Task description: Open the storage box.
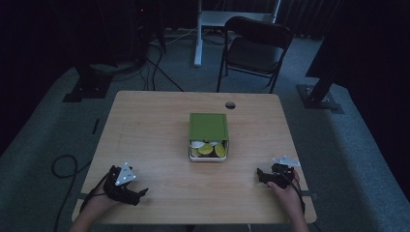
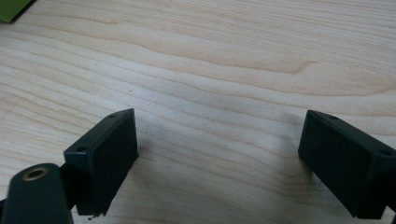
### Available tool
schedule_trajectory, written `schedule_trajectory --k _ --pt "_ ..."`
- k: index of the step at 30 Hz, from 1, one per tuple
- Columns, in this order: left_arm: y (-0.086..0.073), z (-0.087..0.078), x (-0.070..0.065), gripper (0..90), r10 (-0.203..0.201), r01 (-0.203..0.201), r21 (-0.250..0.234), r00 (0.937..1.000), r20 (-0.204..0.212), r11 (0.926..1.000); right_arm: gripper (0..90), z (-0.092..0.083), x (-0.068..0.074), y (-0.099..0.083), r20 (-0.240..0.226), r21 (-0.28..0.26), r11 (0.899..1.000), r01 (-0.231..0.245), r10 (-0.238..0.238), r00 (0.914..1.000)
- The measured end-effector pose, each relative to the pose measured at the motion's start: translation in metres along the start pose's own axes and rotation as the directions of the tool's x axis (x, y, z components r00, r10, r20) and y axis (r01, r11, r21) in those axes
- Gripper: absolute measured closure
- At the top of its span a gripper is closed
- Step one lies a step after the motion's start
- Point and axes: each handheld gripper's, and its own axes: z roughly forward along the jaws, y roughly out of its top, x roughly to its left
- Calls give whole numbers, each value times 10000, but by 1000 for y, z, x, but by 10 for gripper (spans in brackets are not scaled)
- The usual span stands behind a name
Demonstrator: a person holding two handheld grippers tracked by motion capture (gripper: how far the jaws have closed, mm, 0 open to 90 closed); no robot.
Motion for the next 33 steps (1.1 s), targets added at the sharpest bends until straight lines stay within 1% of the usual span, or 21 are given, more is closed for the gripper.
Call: schedule_trajectory --k 7,8,10,12,15,19,20,22,26,27,28,31,33 --pt "14 7 -9 13 678 -678 38 9977 37 9977 113 0 0 0 16 -2 10000 -23 23 10000" --pt "16 9 -11 13 834 -834 75 9965 4 9965 114 0 0 0 14 -2 10000 -24 24 10000" --pt "20 11 -14 13 1011 -1012 129 9948 98 9948 114 0 0 0 15 -2 10000 -22 22 10000" --pt "24 13 -16 13 1245 -1246 127 9922 92 9921 114 0 0 0 15 -1 10000 -21 21 10000" --pt "31 16 -21 13 1412 -1412 1 9899 124 9900 114 0 0 0 16 -3 10000 -20 20 10000" --pt "38 21 -27 13 1706 -1707 17 9852 186 9853 114 0 0 0 16 -2 10000 -20 20 10000" --pt "40 23 -29 13 1808 -1809 23 9834 147 9835 114 0 0 0 15 -5 10000 -18 18 10000" --pt "44 24 -32 13 1905 -1906 25 9815 201 9817 114 0 0 0 16 -3 10000 -20 20 10000" --pt "50 27 -38 13 2391 -2391 64 9709 -147 9710 114 0 0 0 15 -5 10000 -18 18 10000" --pt "52 27 -39 13 2468 -2468 23 9690 -125 9691 114 0 0 0 15 -5 10000 -18 18 10000" --pt "54 28 -41 13 2488 -2488 -17 9685 -94 9686 114 0 0 0 15 -4 10000 -18 18 10000" --pt "59 30 -45 13 2729 -2732 -122 9619 -187 9619 114 0 0 0 15 -6 10000 -18 18 10000" --pt "62 31 -49 13 2970 -2975 -136 9544 -298 9546 114 0 0 0 15 -5 10000 -17 17 10000"
